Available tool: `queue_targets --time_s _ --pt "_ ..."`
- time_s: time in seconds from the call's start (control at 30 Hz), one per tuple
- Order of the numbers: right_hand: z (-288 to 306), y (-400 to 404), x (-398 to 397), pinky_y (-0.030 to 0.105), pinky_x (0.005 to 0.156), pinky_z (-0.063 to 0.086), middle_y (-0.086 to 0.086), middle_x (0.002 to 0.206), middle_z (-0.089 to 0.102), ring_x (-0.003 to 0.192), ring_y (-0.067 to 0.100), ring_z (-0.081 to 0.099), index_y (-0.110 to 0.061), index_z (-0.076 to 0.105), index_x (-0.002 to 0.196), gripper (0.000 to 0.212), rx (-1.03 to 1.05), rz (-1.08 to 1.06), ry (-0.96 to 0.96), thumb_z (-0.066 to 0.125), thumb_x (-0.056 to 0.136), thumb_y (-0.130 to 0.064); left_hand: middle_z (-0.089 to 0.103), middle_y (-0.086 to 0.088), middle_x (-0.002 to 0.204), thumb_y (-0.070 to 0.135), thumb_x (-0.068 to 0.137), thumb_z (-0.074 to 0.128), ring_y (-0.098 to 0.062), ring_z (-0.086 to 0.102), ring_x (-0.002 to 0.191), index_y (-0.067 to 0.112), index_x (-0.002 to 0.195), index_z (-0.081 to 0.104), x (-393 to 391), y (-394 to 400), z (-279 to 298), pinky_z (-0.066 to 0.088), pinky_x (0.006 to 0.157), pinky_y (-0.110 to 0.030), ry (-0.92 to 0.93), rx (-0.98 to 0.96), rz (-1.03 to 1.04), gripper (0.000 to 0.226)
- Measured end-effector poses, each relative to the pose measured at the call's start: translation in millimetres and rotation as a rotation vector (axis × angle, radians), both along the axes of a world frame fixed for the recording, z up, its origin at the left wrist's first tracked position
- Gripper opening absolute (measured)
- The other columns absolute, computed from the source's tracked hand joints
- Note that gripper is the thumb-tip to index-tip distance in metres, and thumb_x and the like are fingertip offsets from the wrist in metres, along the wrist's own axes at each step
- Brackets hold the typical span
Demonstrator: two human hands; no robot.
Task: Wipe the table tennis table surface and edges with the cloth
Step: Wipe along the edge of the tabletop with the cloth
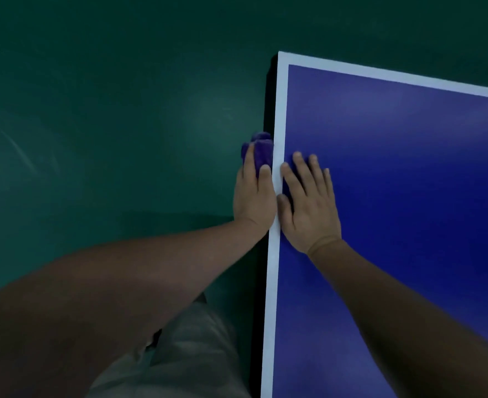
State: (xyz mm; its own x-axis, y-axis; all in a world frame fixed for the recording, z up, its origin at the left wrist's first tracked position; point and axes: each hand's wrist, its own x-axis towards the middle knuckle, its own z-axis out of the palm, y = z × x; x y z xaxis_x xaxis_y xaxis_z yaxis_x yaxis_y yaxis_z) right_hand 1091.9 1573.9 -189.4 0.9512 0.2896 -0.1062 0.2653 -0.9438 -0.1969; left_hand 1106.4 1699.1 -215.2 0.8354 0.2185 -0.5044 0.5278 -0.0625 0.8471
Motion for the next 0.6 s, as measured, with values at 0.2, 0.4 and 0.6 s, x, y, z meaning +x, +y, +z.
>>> queue_targets --time_s 0.2,0.4,0.6 --pt "0.4 0.6 1.7 0.052 0.124 0.011 0.006 0.166 0.020 0.155 0.028 0.009 -0.015 0.035 0.155 0.057 -0.046 0.018 0.004 0.029 0.104 -0.042 0.034 0.020 0.157 0.040 0.102 0.035 0.008 0.031 0.140 0.034 0.158 0.024 -70.7 -3.1 6.7 0.025 0.112 -0.021 -0.032 -0.048 -0.017 0.057" --pt "0.8 1.6 1.5 0.052 0.124 0.014 0.005 0.166 0.021 0.155 0.028 0.011 -0.015 0.038 0.153 0.057 -0.023 0.009 0.008 0.032 0.104 -0.042 0.037 0.022 0.152 0.050 0.095 0.037 0.010 0.033 0.138 0.043 0.154 0.027 -97.0 -5.0 9.5 0.029 0.119 -0.032 0.102 -0.113 0.009 0.061" --pt "5.4 4.9 0.9 0.049 0.123 0.017 0.007 0.160 0.034 0.152 0.029 0.023 -0.014 0.050 0.145 0.052 0.066 -0.037 -0.022 0.041 0.101 -0.039 0.042 0.005 0.152 0.048 0.093 0.032 0.000 0.041 0.123 0.038 0.155 0.030 31.2 1.8 4.9 0.028 0.104 -0.022 0.052 -0.042 0.033 0.063"
